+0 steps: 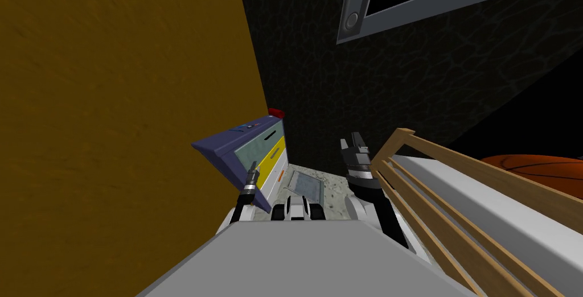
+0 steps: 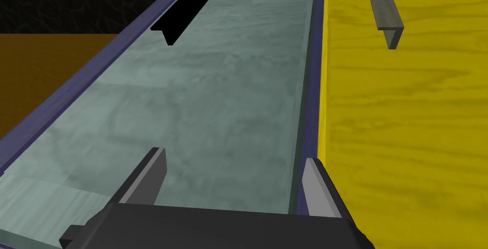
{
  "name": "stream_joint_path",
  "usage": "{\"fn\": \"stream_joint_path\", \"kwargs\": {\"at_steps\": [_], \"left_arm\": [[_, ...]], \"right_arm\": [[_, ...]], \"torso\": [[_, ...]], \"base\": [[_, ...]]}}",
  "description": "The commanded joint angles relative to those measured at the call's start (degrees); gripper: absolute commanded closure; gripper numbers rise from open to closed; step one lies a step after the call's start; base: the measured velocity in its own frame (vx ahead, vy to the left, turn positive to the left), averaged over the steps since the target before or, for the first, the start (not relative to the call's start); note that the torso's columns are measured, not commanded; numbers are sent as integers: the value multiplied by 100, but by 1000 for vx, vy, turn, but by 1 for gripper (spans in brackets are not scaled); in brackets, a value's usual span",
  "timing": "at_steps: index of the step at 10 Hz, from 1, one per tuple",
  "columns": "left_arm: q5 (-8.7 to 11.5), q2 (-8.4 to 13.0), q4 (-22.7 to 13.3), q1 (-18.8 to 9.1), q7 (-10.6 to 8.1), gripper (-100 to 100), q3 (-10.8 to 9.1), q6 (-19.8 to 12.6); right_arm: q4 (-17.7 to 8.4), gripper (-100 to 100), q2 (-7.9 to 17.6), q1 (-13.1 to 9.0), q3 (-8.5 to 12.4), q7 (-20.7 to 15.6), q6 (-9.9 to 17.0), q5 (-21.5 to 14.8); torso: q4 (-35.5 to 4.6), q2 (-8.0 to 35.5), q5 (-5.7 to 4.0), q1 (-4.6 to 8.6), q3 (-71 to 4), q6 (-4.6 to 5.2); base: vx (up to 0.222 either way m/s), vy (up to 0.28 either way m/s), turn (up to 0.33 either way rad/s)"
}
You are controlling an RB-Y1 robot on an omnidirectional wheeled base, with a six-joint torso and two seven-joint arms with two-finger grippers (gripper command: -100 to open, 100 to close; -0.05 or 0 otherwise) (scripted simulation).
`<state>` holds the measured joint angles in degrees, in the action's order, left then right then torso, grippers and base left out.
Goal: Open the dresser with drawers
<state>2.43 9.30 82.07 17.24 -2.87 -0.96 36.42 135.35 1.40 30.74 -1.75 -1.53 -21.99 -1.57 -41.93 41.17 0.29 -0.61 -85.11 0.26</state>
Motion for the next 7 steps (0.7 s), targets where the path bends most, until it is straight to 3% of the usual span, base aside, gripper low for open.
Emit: {"fn": "stream_joint_path", "kwargs": {"at_steps": [1, 2, 7], "left_arm": [[-24, -39, -422, -105, 32, -100, -28, 22], [-24, -39, -434, -105, 32, -100, -28, 22], [-70, -173, -1165, -306, 84, -100, -44, 182]], "right_arm": [[0, 0, 0, 1, 0, 0, 0, 0], [0, 0, 0, 1, 0, 0, 0, 0], [0, 0, 0, 0, 0, 0, 0, 0]], "torso": [[2, 3, -2, 8, -4, -10], [-10, 22, -12, 13, 8, -16], [-17, 10, -11, -9, 11, -13]], "base": [[97, -9, -31], [87, -14, 3], [86, -13, -14]]}}
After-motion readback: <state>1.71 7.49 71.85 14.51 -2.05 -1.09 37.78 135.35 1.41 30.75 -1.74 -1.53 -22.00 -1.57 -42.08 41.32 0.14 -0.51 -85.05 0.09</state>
